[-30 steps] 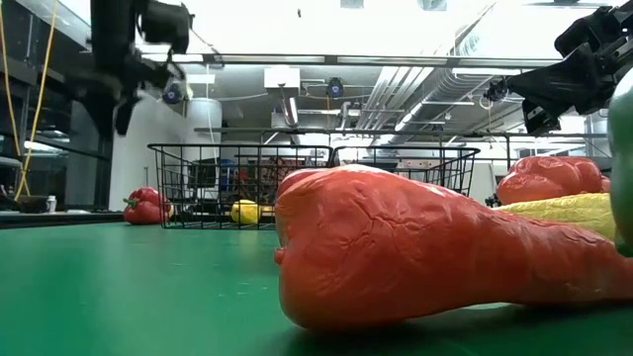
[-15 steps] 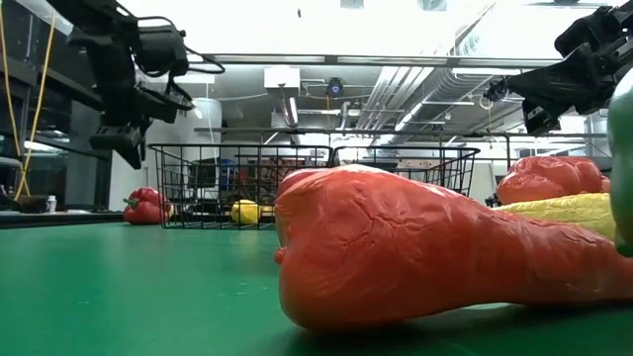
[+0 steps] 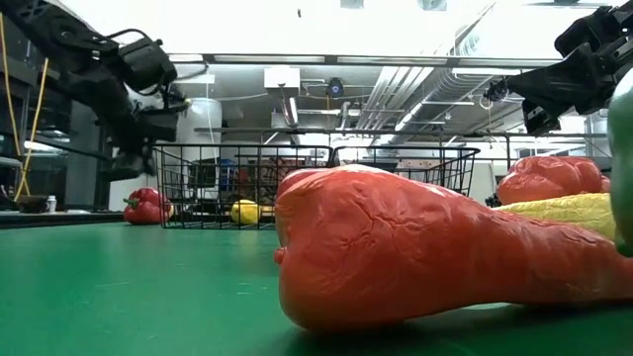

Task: Sort produce into baskets
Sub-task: Put the red bell pepper into the right wire basket

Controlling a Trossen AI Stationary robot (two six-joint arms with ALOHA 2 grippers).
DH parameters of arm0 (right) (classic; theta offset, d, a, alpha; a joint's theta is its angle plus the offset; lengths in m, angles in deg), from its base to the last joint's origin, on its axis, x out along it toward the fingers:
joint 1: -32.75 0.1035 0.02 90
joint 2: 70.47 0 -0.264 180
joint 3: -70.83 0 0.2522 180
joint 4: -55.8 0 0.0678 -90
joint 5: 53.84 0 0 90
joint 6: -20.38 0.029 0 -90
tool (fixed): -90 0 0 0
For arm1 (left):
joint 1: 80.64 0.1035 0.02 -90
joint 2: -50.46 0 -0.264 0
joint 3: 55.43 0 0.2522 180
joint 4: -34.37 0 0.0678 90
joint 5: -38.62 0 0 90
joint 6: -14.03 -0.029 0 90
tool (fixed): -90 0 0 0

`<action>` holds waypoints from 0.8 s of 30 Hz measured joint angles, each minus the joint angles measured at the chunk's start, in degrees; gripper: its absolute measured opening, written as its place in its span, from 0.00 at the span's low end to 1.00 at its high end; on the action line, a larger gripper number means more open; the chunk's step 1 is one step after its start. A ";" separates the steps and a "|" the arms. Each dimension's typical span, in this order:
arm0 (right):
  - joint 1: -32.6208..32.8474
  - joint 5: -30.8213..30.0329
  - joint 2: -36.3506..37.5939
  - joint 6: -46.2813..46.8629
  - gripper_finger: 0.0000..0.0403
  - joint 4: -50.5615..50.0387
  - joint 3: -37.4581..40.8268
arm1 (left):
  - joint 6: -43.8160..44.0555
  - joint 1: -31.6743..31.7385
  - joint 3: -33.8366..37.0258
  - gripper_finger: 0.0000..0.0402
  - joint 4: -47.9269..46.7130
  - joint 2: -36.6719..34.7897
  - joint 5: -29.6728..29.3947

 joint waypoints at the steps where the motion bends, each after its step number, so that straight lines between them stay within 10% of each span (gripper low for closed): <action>1: 0.00 0.00 -0.01 0.00 0.00 0.00 0.02 | -1.18 0.34 0.27 0.00 2.64 0.04 -1.29; 24: 0.01 0.01 0.00 0.00 0.00 0.02 0.02 | -13.24 14.12 2.82 0.00 13.06 4.74 14.09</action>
